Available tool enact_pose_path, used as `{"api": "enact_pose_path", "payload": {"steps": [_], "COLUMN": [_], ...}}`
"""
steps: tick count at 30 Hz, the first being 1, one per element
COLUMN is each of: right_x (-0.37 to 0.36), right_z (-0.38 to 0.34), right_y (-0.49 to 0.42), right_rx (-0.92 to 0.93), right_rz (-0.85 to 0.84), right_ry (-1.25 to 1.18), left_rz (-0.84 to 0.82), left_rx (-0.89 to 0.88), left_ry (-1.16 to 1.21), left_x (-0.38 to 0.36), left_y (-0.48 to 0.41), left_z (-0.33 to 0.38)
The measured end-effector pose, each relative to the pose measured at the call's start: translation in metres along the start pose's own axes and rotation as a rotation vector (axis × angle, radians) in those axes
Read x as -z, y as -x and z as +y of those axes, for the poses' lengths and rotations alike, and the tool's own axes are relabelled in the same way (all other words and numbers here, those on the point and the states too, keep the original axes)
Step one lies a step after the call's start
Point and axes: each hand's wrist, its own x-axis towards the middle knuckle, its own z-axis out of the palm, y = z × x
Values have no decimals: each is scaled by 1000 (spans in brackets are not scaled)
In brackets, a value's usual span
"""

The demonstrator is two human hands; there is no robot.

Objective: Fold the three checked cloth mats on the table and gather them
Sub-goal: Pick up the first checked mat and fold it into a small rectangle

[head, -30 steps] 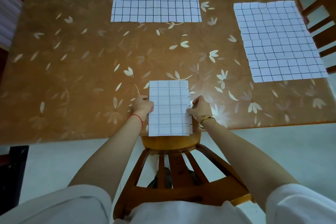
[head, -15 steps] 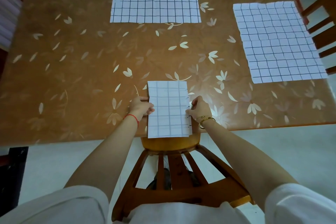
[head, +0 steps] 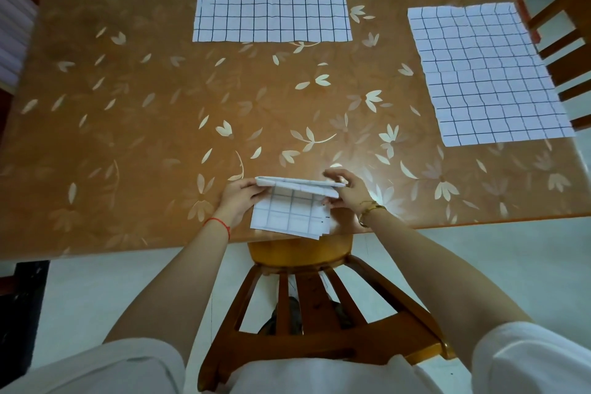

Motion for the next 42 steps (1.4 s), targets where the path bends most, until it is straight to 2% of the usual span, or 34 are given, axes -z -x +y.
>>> {"api": "enact_pose_path", "payload": {"steps": [3,9,12,15,20,23,27,31,35,42], "right_x": [0,-1,-3,-6,-13,-15,-18,-20,-22,-28], "right_z": [-3,-14,-8,0,0,-3,-6,-6,-4,-3], "right_y": [0,5,4,3,2,-1,-7,-12,-16,-15], "right_rx": [4,-100,-48,30,79,86,96,76,39,36], "right_rz": [-5,-17,-6,46,71,78,87,102,117,105], "right_ry": [13,-81,-23,61,115,93,79,112,189,273], "left_rz": [12,86,108,213,300,232,152,162,228,65], "left_rx": [24,72,19,14,176,337,426,368,118,3], "left_ry": [11,115,36,7,29,210,202,122,-37,-158], "left_x": [3,11,10,2,-3,-3,0,0,-1,14], "left_y": [2,0,6,10,13,19,27,26,20,11], "left_z": [3,6,7,9,8,11,16,16,9,-3]}}
